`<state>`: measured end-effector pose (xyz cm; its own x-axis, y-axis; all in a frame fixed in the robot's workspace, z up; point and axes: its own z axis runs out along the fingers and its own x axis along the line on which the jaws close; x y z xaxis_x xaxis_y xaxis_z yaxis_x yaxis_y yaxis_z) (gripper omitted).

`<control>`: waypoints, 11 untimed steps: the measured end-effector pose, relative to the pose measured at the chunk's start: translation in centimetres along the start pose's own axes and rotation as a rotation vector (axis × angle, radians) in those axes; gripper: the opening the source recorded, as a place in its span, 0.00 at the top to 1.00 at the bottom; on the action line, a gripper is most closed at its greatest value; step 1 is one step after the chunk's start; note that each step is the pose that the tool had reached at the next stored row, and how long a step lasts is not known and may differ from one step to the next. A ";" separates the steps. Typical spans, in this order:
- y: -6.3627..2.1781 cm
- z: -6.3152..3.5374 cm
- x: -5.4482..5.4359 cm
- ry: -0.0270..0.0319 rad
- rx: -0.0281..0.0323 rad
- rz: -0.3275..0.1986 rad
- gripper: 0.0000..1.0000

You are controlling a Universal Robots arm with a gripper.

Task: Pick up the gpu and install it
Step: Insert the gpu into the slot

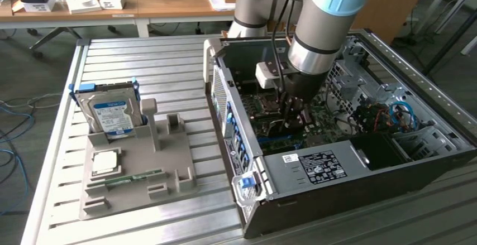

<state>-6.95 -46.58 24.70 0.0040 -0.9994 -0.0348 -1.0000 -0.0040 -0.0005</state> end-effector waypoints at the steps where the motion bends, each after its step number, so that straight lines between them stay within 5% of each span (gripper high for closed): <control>1: 0.00 0.06 0.0 -0.0001 0.0000 0.000 0.74; 11: 0.00 0.10 0.0 0.0001 0.0000 0.000 0.74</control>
<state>-6.95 -46.59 24.60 0.0040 -0.9994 -0.0347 -1.0000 -0.0039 -0.0005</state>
